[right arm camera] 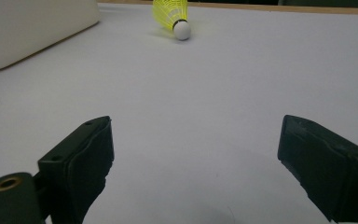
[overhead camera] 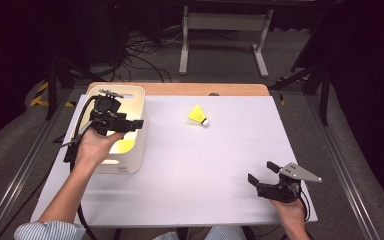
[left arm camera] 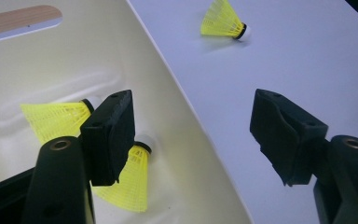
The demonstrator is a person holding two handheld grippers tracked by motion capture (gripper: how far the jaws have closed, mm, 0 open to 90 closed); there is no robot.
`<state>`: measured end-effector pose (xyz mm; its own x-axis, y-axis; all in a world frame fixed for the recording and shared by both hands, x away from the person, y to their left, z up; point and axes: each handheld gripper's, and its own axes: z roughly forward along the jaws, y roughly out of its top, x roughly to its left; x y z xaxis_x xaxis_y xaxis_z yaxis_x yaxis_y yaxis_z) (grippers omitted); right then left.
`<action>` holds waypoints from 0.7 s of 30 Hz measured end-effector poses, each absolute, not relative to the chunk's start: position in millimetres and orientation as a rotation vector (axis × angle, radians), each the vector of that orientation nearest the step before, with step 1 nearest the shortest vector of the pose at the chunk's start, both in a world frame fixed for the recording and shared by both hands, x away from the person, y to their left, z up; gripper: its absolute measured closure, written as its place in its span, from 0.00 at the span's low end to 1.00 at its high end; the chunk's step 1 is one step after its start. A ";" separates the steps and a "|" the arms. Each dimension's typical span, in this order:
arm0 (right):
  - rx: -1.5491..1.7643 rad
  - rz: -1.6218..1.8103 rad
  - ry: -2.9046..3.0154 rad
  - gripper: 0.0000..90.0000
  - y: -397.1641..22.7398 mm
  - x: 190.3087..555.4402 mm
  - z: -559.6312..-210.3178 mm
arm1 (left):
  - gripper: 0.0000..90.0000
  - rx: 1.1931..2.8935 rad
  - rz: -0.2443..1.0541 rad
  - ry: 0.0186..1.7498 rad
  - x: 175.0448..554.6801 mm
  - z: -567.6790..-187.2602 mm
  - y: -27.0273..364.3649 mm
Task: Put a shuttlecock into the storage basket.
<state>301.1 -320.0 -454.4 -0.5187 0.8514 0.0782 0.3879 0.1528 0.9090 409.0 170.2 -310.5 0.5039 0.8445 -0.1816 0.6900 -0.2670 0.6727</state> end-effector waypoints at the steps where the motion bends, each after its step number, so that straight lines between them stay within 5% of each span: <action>1: 1.177 1.345 1.974 0.12 -320.1 300.9 -454.1 | 0.35 2.036 0.276 1.251 408.8 -310.3 169.6; 21: 1.184 1.343 1.976 0.12 -320.4 301.7 -454.5 | 0.35 2.055 0.270 1.167 404.6 -305.4 147.5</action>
